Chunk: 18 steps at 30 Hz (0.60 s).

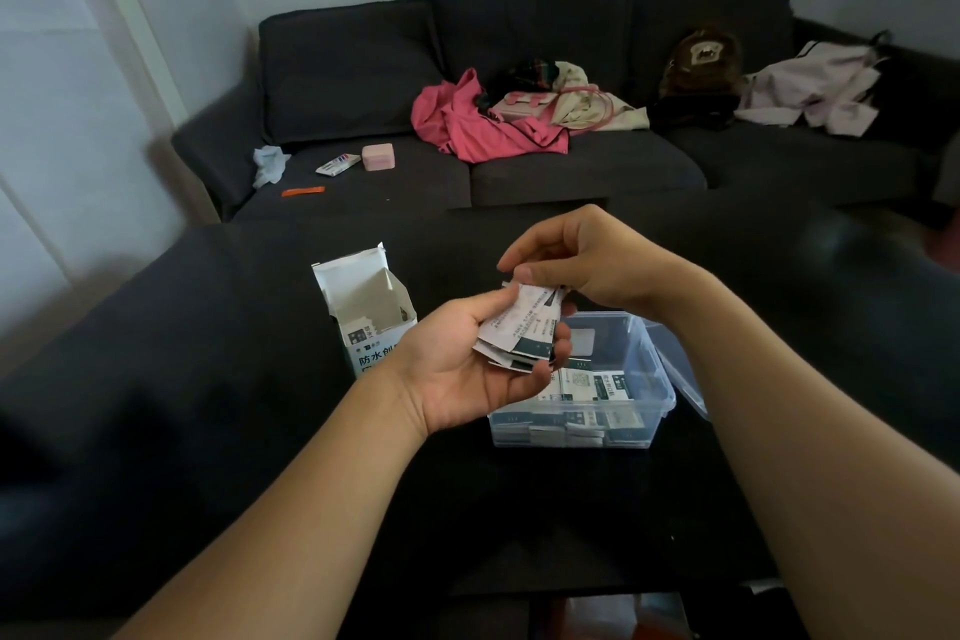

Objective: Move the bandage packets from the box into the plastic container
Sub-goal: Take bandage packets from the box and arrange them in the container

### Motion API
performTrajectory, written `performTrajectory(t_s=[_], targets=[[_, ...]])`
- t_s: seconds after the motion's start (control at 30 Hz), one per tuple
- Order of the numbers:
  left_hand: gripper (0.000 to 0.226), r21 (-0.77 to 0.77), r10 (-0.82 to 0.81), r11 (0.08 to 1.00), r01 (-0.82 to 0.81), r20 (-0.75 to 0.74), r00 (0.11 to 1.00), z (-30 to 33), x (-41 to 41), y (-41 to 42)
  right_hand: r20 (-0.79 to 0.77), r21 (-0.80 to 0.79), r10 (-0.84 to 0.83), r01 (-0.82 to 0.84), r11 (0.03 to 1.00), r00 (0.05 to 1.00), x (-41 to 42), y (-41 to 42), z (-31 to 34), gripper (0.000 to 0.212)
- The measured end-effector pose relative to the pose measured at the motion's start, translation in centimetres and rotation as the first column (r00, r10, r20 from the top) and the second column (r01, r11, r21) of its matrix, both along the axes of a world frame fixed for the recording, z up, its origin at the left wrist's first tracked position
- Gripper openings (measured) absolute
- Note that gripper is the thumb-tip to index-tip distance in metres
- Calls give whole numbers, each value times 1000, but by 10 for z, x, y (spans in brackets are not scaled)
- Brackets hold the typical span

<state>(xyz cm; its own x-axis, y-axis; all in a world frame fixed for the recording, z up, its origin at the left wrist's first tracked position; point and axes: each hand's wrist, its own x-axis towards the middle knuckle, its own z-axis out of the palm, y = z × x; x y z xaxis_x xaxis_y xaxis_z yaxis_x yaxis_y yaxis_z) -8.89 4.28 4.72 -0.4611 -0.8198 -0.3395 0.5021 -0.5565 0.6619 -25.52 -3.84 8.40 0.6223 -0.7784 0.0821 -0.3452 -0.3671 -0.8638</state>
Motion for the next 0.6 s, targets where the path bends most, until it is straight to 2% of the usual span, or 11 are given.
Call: performTrajectory(t_s=[0.17,0.23,0.37,0.53,0.6], targets=[[40,-74,110,992,-103,102,989,-1,-2,0,26,55,3,-4,998,1000,2,-3,-2,30],[43,-108,138,986,-126,116,984,-1,1,0,63,76,-31,27,997,998,3,-5,-4,33],[58,-83,120,990,-115,60,991,-1,8,3,114,130,-44,29,991,992,3,-4,-3,35],[59,-104,119,988,-116,21,993,2,11,6,206,132,-108,82,988,973,6,-3,-3,41],[56,-125,159,981,-151,58,986,2,10,5,238,124,-144,117,985,960,9,-4,-5,44]])
